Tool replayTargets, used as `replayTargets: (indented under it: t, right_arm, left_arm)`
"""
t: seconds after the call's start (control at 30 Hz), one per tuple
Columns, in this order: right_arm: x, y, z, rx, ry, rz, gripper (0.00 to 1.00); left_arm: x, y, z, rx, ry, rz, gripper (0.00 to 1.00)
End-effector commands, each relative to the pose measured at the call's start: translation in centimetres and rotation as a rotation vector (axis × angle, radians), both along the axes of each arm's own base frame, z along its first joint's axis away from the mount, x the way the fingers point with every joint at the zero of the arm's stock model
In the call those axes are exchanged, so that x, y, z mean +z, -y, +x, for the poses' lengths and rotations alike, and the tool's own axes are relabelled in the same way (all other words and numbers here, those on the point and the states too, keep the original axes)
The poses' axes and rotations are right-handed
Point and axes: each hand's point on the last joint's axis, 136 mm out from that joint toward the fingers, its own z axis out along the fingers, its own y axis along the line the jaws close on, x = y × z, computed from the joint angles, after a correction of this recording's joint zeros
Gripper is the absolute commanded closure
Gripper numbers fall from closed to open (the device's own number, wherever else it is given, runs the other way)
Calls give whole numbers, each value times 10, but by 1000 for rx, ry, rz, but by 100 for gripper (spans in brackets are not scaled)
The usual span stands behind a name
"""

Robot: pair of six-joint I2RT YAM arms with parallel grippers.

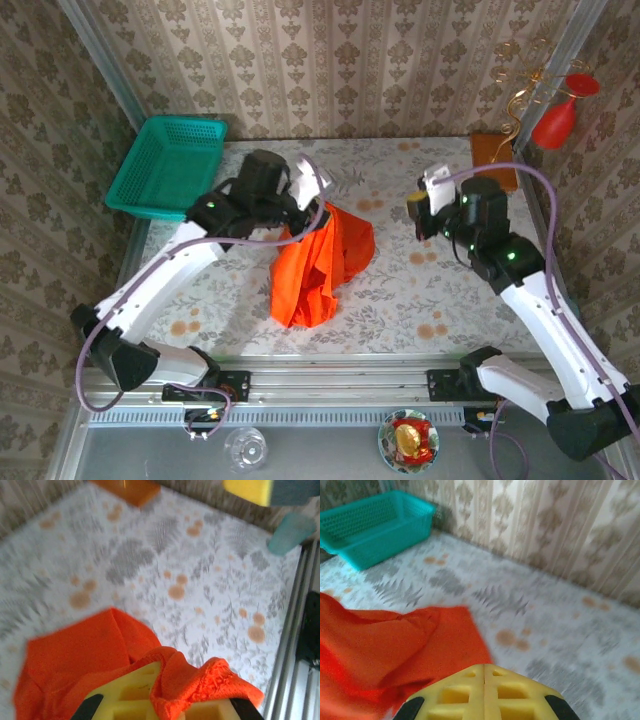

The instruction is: Fold the inside-out t-shirt

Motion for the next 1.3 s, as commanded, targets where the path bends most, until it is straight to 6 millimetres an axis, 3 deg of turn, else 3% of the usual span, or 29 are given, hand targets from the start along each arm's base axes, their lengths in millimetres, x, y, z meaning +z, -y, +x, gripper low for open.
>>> replayTargets:
  t: [0.0,0.1,0.27,0.33,0.47,0.57,0.67,0.83,0.93,1.07,1.13,1.27]
  right_arm:
    - [-30,-35,-33,79,-143,179,80]
    - [-52,-68,-54,152,-164,214,56]
    - [-100,-102,-67,157,-193,199,30]
    - [-126,-102,-60,90,-211,162,23]
    - [-152,-124,-55,120,-238,196,17]
    - [-174,-141,-54,153,-281,186,18]
    - [-195,-146,-51,145,-323,164,29]
    - [-209,-136,-50,90,-356,120,71]
    - [-203,-121,-46,44,-342,95,96]
    - [-164,-77,-32,-63,-269,49,100]
    - [-118,-54,-24,-110,-175,45,100]
    - [-2,-2,-19,-190,51,81,100]
  left_arm:
    - [8,8,1,62,-5,-35,100]
    - [3,12,-1,52,-8,-18,100]
    - [13,8,2,71,27,-15,100]
    - [20,5,2,75,43,-18,100]
    - [29,1,0,79,60,-24,100]
    - [37,-4,2,94,83,-25,100]
    - [49,-16,8,140,110,-40,100]
    - [82,-51,26,253,156,-105,100]
    - [105,-78,37,333,185,-155,100]
    - [133,-116,45,427,224,-224,100]
    - [144,-136,48,472,247,-239,100]
    - [157,-156,39,495,276,-249,100]
